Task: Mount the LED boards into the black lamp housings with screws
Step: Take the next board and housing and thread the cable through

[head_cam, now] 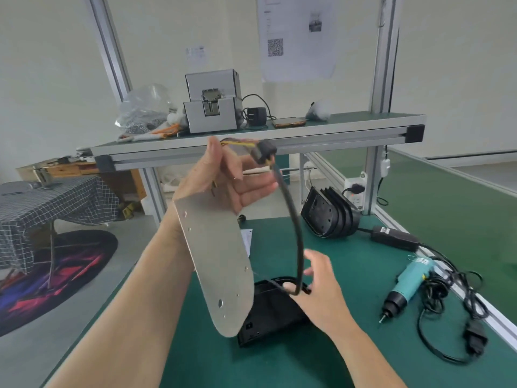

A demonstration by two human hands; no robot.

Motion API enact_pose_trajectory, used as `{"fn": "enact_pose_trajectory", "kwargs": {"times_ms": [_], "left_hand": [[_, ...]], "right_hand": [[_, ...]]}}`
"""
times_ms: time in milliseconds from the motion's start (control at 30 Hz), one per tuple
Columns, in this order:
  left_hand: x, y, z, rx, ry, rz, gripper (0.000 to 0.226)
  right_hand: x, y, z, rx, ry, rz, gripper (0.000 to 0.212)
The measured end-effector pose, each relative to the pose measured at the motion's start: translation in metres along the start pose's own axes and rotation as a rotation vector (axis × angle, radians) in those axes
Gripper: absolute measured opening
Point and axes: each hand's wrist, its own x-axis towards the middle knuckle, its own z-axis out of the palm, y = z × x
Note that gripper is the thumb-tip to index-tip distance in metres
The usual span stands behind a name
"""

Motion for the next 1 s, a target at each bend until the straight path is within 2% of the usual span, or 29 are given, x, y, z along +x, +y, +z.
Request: {"fn": "enact_pose_trajectory", "kwargs": {"times_ms": [33, 100, 133, 200, 300, 367, 433, 500, 567, 767, 900, 1000], "left_hand": [[0.002, -0.002, 0.006, -0.029, 0.001, 0.003, 0.045], [0.006, -0.004, 0.014, -0.037, 0.096, 0.005, 0.054], [0.007, -0.004, 0.015, -0.014, 0.186, 0.008, 0.058], [0.007, -0.003, 0.009, 0.037, 0.420, 0.020, 0.058], [-0.004, -0.008, -0.017, 0.011, 0.805, -0.049, 0.050], [-0.018, -0.018, -0.039, -0.098, 1.017, -0.144, 0.040], [-0.036, -0.032, -0.058, -0.177, 1.143, -0.283, 0.021], [-0.057, -0.048, -0.076, -0.110, 1.172, -0.504, 0.013], [-0.076, -0.065, -0.093, 0.022, 1.152, -0.713, 0.011], [-0.109, -0.112, -0.116, 0.396, 1.017, -1.110, 0.014], [-0.113, -0.121, -0.110, 0.525, 0.823, -1.304, 0.025], [-0.113, -0.124, -0.108, 0.553, 0.765, -1.326, 0.033]], "right_hand": [[0.004, -0.011, 0.003, 0.052, -0.102, 0.002, 0.070], [0.007, -0.027, 0.009, -0.012, -0.332, -0.058, 0.070], [0.007, -0.028, 0.011, -0.079, -0.420, -0.083, 0.066], [0.001, -0.023, 0.012, -0.140, -0.479, -0.065, 0.066], [-0.008, -0.015, 0.013, -0.054, -0.356, 0.009, 0.046], [-0.007, -0.015, 0.013, 0.179, -0.170, 0.073, 0.035], [0.000, -0.023, 0.006, 0.406, -0.004, 0.087, 0.026], [0.009, -0.035, -0.004, 0.510, 0.109, 0.026, 0.019], [0.015, -0.050, -0.013, 0.510, 0.164, -0.061, 0.018], [0.013, -0.075, -0.018, 0.407, 0.185, -0.102, 0.019], [0.006, -0.075, -0.016, 0.258, 0.142, -0.114, 0.019], [0.006, -0.081, -0.021, 0.218, 0.149, -0.146, 0.020]]}}
